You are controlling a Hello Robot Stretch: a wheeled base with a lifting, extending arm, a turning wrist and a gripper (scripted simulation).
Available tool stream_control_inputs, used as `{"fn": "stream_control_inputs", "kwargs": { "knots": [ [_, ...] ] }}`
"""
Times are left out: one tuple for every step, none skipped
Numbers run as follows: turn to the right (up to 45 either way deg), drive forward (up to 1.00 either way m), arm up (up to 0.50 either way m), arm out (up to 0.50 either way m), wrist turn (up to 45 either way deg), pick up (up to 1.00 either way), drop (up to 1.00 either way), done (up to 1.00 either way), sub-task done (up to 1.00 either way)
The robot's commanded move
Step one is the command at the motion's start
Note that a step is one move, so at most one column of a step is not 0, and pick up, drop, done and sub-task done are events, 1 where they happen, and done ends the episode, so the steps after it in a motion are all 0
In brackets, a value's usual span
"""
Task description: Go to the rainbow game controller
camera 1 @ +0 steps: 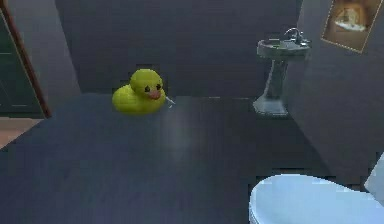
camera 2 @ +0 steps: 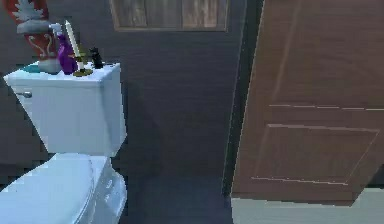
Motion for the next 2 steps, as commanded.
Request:
{"fn": "stream_control_inputs", "kwargs": {
  "knots": [
    [-45.0,0.0,0.0,0.0,0.0,0.0,0.0,0.0,0.0],
    [-3.0,0.0,0.0,0.0,0.0,0.0,0.0,0.0,0.0]
  ]
}}
